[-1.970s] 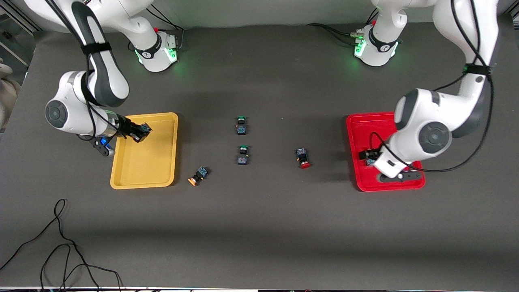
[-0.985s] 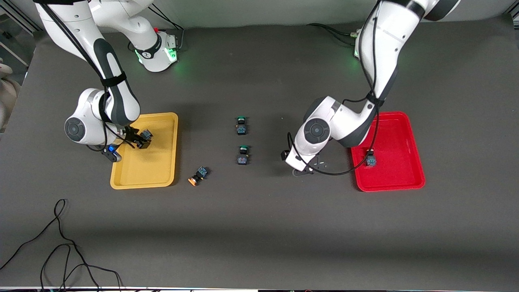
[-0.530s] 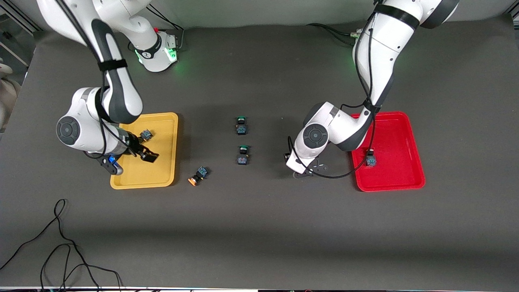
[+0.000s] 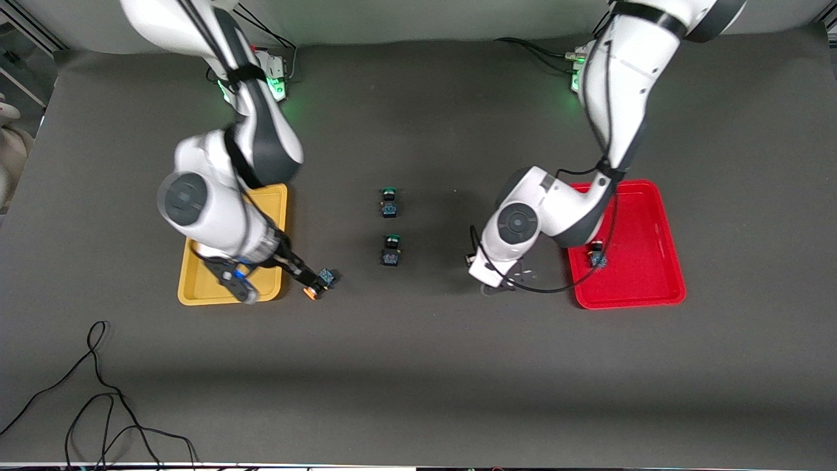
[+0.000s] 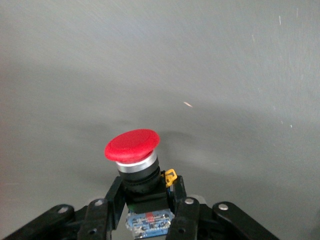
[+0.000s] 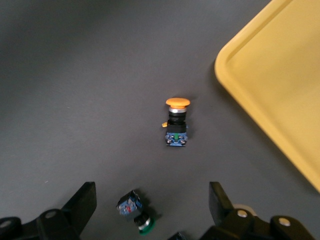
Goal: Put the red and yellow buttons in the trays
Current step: 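Grasp the second red button with the left gripper while the right reaches the orange button, then lower the red button into the red tray with the left gripper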
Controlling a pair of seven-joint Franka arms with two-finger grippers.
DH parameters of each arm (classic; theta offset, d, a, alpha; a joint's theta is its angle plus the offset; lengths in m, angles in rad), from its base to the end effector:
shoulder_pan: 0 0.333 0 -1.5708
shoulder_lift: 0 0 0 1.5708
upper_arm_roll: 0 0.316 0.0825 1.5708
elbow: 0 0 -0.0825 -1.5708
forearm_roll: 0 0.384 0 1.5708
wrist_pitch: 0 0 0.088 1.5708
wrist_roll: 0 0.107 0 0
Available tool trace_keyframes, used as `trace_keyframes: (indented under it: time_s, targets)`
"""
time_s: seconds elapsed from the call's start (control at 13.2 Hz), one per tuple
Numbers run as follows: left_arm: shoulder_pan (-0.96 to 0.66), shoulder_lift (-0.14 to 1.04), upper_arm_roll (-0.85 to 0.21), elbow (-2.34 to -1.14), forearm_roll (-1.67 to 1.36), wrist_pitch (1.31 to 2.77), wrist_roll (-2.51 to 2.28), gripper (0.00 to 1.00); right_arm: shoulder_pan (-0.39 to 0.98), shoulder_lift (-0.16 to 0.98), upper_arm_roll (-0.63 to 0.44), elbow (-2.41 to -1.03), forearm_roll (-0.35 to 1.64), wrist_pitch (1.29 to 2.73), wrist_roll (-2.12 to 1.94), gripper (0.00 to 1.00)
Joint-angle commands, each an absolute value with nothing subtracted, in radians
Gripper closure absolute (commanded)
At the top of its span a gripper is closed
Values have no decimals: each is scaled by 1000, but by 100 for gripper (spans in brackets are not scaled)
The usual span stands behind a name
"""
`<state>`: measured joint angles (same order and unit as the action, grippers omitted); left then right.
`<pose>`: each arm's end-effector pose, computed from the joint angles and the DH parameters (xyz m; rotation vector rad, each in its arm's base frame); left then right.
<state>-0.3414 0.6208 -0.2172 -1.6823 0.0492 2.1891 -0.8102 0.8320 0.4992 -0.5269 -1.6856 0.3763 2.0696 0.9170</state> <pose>0.5750 -0.3402 0.2384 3.1031 0.3965 -0.2081 0.6131 0.2529 0.3378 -2.8765 1.1343 0.1164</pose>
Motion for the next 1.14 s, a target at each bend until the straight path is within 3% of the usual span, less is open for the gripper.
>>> trace_keyframes:
  time_s: [0.0,0.23,0.38,0.61,0.83,0.91,1.06]
  targets:
    - [-234,450,-219,-1726,-55,1993,-573,98,821,665,-537,-1652,426,2123,920,0]
    - [-79,377,-215,-1759,-64,1814,-297,98,821,701,-535,-1727,489,2206,899,0]
    - [23,362,-213,-1795,-48,1792,-146,98,822,712,-523,-1743,520,2235,897,0]
    - [90,385,-213,-1876,63,1882,-48,98,821,726,-497,-1758,563,2308,896,0]
    - [129,409,-212,-2015,103,2096,9,98,821,727,-494,-1764,588,2310,893,0]
    - [130,429,-212,-2032,133,2133,11,97,821,732,-494,-1766,589,2310,873,3]
    - [130,459,-210,-2033,169,2144,12,96,819,733,-494,-1787,591,2324,859,25]
